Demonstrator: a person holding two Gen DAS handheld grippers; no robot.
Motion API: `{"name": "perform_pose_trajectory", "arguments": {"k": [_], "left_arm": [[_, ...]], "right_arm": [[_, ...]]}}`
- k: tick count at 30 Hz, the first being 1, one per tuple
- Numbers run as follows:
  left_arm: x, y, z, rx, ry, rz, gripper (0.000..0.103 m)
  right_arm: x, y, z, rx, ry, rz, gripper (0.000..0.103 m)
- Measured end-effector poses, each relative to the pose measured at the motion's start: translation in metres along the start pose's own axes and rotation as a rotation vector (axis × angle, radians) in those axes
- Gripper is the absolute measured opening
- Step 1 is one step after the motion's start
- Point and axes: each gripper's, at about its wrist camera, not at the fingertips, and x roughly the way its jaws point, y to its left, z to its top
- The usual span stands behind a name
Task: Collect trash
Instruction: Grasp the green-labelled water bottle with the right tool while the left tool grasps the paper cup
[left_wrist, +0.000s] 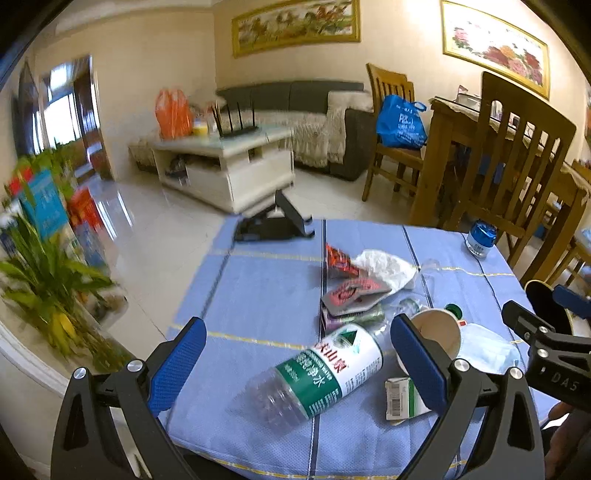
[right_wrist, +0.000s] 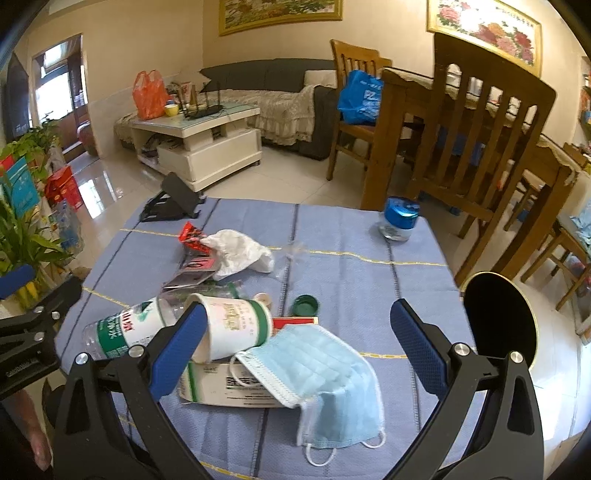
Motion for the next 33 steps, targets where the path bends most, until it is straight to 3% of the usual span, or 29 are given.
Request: {"name": "perform_pose_trajectory", "arguments": {"k": [4, 6, 7, 9, 10, 13, 15, 16, 19, 21, 23, 25, 27, 30, 33], "left_arm": [[0.05, 0.056, -0.012, -0.189, 0.2, -0.095, 0.097], [0.071, 0.093, -0.024, -0.282, 0.26, -0.072, 0.096], [0.079, 0.113, -0.031, -0.321, 0.284, -0.053, 0.096], [0.087, 0.137, -0.041, -0.381, 0.312, -0.061, 0.096], [0.09, 0.148, -0.045, -0.412, 0.323, -0.069, 0.096], [0.09, 0.174, -0.056, -0.454, 0.33, -0.06, 0.096], [0.087, 0.179, -0.058, -0.425, 0.315, -0.036, 0.096], [0.086, 0.179, -0.057, -0.412, 0.309, -0.032, 0.096], [0.082, 0.175, -0.056, -0.362, 0.302, -0.03, 0.096], [0.087, 0.175, -0.057, -0.349, 0.307, -0.038, 0.096], [0.091, 0.176, -0.058, -0.338, 0.31, -0.036, 0.096], [0.093, 0.174, -0.057, -0.324, 0.308, -0.028, 0.096], [0.093, 0.173, -0.055, -0.313, 0.302, -0.022, 0.096], [0.092, 0.171, -0.051, -0.303, 0.288, -0.012, 0.096], [0.088, 0.169, -0.047, -0.306, 0.267, -0.022, 0.096]], "right_arm": [[0.011, -0.002, 0.012, 0.028, 0.047, 0.173, 0.098], [0.018, 0.004, 0.017, 0.018, 0.086, 0.292, 0.098], [0.024, 0.015, 0.021, -0.027, 0.118, 0.402, 0.098], [0.031, 0.034, 0.028, -0.116, 0.15, 0.51, 0.098], [0.036, 0.059, 0.03, -0.274, 0.173, 0.589, 0.098], [0.041, 0.12, 0.022, -0.689, 0.147, 0.539, 0.098], [0.047, 0.147, 0.012, -0.871, 0.18, 0.536, 0.098], [0.052, 0.17, -0.001, -1.034, 0.206, 0.512, 0.098], [0.072, 0.201, -0.035, -1.342, 0.257, 0.401, 0.098], [0.086, 0.21, -0.051, -1.455, 0.29, 0.35, 0.094], [0.102, 0.215, -0.061, -1.492, 0.349, 0.324, 0.081], [0.111, 0.216, -0.072, -1.564, 0.33, 0.254, 0.076], [0.112, 0.216, -0.076, -1.599, 0.313, 0.239, 0.071], [0.102, 0.217, -0.067, -1.563, 0.259, 0.311, 0.07], [0.09, 0.216, -0.034, -1.436, 0.214, 0.379, 0.07]]}}
